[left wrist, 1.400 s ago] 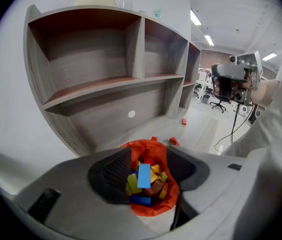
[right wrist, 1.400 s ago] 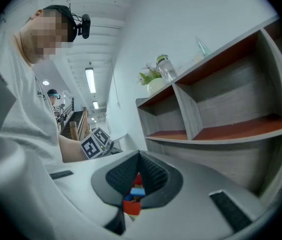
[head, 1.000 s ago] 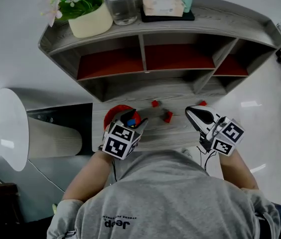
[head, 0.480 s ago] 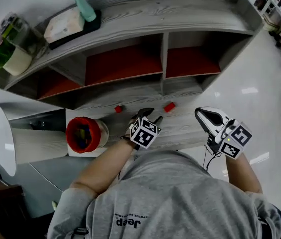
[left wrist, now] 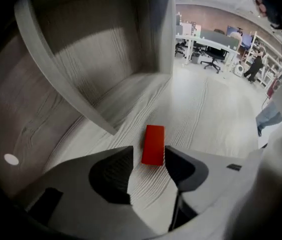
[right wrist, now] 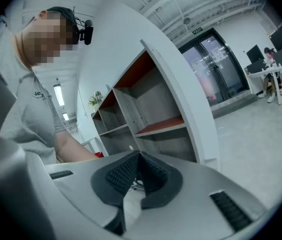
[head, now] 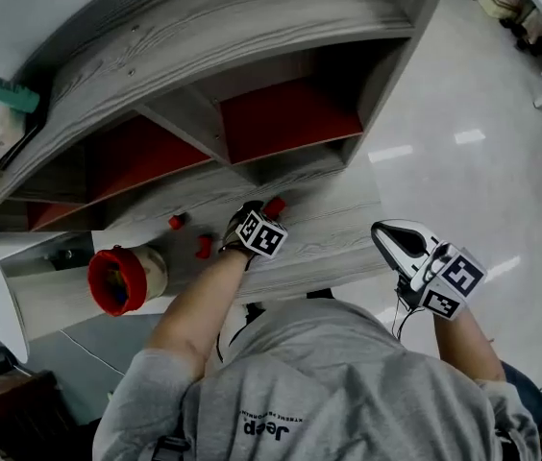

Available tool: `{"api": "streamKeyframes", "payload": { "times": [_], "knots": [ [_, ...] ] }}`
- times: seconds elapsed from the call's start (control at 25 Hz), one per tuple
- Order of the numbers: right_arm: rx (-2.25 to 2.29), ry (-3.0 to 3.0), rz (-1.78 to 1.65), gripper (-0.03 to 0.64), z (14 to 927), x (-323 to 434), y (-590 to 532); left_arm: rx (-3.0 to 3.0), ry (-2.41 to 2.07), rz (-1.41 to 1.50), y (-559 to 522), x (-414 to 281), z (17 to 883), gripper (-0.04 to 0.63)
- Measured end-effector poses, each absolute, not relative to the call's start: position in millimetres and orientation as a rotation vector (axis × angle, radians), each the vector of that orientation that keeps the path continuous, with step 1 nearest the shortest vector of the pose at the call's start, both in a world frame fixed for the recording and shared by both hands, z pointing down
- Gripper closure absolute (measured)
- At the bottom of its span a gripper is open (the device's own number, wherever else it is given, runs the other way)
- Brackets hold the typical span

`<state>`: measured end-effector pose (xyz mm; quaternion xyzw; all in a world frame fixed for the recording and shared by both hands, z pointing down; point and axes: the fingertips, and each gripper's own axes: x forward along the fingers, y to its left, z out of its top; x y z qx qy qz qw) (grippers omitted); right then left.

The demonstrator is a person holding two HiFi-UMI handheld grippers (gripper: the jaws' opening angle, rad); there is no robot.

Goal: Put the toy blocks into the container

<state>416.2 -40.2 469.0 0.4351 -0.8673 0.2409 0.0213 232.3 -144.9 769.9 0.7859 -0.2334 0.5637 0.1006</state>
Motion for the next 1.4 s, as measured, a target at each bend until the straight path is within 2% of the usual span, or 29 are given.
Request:
{"api": "streamKeyframes", "payload": {
  "times": [0.08,0.2,0.4,0.52,0.68,0.84,1.04,1.24,1.4],
  "knots": [
    [1.366,-2.672,0.773,0.604,475,426,-33,2.292,-0.666,1.657,-144,233,777,0.366],
    [1.382,-2.662,0.794,0.604,480,432,-26,2.322,-0.608,1.665,-139,237,777,0.433],
    [1.356,-2.677,0.777,0.604,473,420,-27,2.315,-0.602,1.62,-131,239,770,0.434],
    [1.296,-2.708,0.749,0.604,463,401,-35,2.357,-0.646,1.493,-130,243,735,0.434],
    [1.179,-2.766,0.701,0.604,447,348,-54,2.433,-0.706,1.253,-127,229,647,0.434],
    [0.982,-2.856,0.602,0.604,424,255,-78,2.457,-0.838,1.111,-125,149,563,0.434],
    [0.727,-2.95,0.449,0.604,389,104,-104,2.422,-1.085,1.028,-126,-15,494,0.436],
    [0.604,-2.987,0.405,0.604,372,-31,-107,2.363,-1.201,1.069,-105,-164,477,0.436],
    [0.562,-2.984,0.39,0.604,368,-102,-108,2.323,-1.171,1.078,-94,-229,489,0.436]
  ]
}}
